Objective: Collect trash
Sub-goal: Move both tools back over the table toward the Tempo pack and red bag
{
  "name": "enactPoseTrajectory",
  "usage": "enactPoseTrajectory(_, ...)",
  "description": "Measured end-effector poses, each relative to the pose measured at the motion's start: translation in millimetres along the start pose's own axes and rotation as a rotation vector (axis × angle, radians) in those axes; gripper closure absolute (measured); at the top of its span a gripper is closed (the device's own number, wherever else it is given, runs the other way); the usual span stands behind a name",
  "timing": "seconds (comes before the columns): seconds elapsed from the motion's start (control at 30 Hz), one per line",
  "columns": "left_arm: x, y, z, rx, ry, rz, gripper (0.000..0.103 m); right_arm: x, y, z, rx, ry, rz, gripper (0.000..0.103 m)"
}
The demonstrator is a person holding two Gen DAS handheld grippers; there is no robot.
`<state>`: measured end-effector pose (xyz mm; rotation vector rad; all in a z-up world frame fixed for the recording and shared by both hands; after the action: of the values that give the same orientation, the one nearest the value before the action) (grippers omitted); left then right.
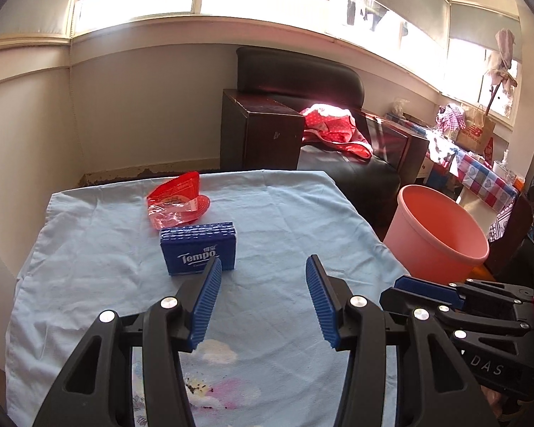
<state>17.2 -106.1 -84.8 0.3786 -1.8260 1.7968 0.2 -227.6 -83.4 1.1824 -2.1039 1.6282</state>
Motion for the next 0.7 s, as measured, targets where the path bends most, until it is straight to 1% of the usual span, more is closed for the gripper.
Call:
enactPoseTrajectory(0.07, 0, 2, -9, 0.022, -0.010, -0.004, 0.054, -4, 2, -7, 0.015, -0.009, -0.012, 0.082)
enactPoseTrajectory(0.17, -5, 7, -19, 0.051, -0.010, -0.031, 0.054, -10, 6, -15, 0.026, -0.035, -0.033, 0.082)
enactPoseTrajectory(0.2, -7, 10, -21, 0.060, -0.008, -0.042, 0.050, -12, 7, -17, 0.028, -0.044, -0.041, 0.082)
enactPoseTrajectory(0.27, -8, 13, -25, 0.070, 0.000, -0.053, 0.048, -16, 8, -21, 0.028, -0.080, -0.055, 0.082)
enactPoseTrajectory(0.43, -8, 14, -30, 0.080, 0.012, -0.048, 0.047, -24, 14, -39, 0.054, -0.172, -0.096, 0.082)
enactPoseTrajectory(0.47, -8, 15, -31, 0.082, 0.012, -0.048, 0.044, -25, 14, -44, 0.066, -0.178, -0.102, 0.082)
enactPoseTrajectory(0.5, -8, 15, -33, 0.084, 0.014, -0.049, 0.040, -27, 14, -46, 0.079, -0.174, -0.105, 0.082)
enactPoseTrajectory(0.6, -8, 17, -38, 0.091, 0.017, -0.053, 0.039, -33, 13, -51, 0.095, -0.157, -0.117, 0.082)
enactPoseTrajectory(0.7, -7, 19, -45, 0.082, -0.034, -0.054, 0.039, -42, 14, -52, 0.108, -0.124, -0.146, 0.082)
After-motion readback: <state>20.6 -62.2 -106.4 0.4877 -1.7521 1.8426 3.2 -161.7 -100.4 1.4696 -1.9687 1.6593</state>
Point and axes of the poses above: each gripper's, at about its wrist camera, not at the fingertips, and x roughly against the way its jaws point, z to its right, y to its underside, the point moved 8 cm from there along -x, roughly the way its jaws point, and after that the axes turned 8 degrees about -y, right-handed, at the moved point
